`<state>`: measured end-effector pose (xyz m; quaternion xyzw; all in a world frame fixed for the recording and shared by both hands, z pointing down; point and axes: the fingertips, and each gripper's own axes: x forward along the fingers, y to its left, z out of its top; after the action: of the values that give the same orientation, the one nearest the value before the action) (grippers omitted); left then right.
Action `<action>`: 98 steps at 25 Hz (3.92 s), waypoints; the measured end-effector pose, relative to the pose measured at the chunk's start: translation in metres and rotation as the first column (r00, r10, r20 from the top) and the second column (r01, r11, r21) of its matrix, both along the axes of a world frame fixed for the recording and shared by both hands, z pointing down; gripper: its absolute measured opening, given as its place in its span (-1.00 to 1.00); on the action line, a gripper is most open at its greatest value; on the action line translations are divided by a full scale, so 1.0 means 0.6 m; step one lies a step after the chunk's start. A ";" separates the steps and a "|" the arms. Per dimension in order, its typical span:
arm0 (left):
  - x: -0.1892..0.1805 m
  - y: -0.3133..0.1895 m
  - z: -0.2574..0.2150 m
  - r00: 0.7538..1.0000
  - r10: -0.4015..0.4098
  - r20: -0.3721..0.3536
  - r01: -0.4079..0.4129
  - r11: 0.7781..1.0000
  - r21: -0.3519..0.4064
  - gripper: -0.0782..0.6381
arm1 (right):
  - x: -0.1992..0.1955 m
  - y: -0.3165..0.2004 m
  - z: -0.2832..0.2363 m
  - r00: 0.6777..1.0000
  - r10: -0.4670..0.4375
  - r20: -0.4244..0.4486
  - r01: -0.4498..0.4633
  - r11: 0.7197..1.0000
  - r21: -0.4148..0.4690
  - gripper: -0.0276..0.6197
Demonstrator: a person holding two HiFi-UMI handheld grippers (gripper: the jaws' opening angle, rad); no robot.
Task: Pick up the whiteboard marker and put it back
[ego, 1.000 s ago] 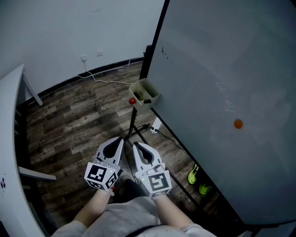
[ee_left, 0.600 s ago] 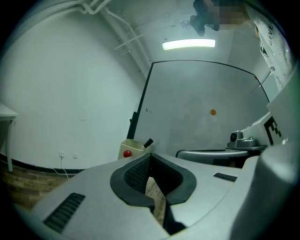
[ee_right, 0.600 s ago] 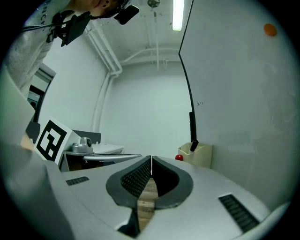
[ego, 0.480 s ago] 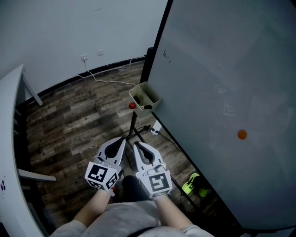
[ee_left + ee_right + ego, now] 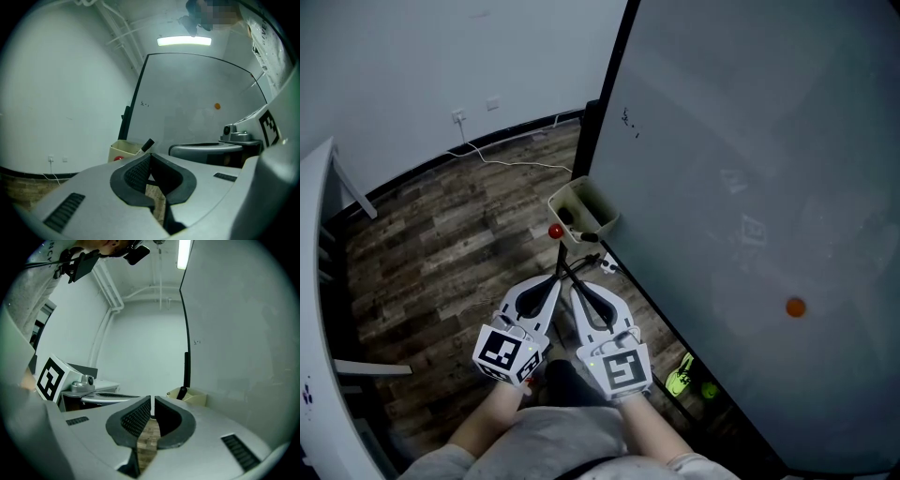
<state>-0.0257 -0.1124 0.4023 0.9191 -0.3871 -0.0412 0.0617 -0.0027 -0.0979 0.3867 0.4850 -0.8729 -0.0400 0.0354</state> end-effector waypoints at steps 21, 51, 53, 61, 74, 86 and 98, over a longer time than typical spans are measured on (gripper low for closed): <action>0.023 -0.113 0.020 0.999 0.047 -0.007 -0.048 0.998 -0.033 -0.74 | 0.054 -0.130 -0.054 1.000 0.014 -0.004 -0.014 0.999 0.035 -0.79; 0.023 -0.150 0.047 0.999 0.033 0.002 -0.033 0.997 -0.071 -0.74 | 0.037 -0.172 -0.002 0.999 -0.050 -0.013 0.049 0.998 -0.027 -0.64; 0.023 -0.149 0.047 0.999 0.033 0.001 -0.033 0.997 -0.074 -0.74 | 0.037 -0.171 -0.002 0.999 -0.047 -0.004 0.047 0.998 -0.031 -0.65; 0.014 -0.146 0.051 1.000 0.020 0.004 -0.020 0.997 -0.081 -0.74 | 0.043 -0.173 -0.009 0.999 -0.027 0.023 0.027 0.999 -0.029 -0.65; 0.008 -0.131 0.042 1.000 0.008 0.004 -0.007 0.998 -0.070 -0.74 | 0.051 -0.165 -0.031 1.000 -0.017 0.014 0.017 1.000 0.003 -0.65; 0.013 -0.117 0.031 1.000 0.025 -0.002 -0.025 0.998 -0.064 -0.74 | 0.055 -0.150 -0.058 1.000 -0.018 0.000 0.018 1.000 0.026 -0.65; 0.006 -0.104 0.033 1.000 0.024 -0.006 -0.024 0.998 -0.066 -0.74 | 0.052 -0.140 -0.076 1.000 -0.028 0.007 0.028 0.999 0.036 -0.65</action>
<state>-0.0219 -0.1746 0.4221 0.9210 -0.3769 -0.0299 0.0933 0.0287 -0.1817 0.3412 0.4735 -0.8788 -0.0545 0.0227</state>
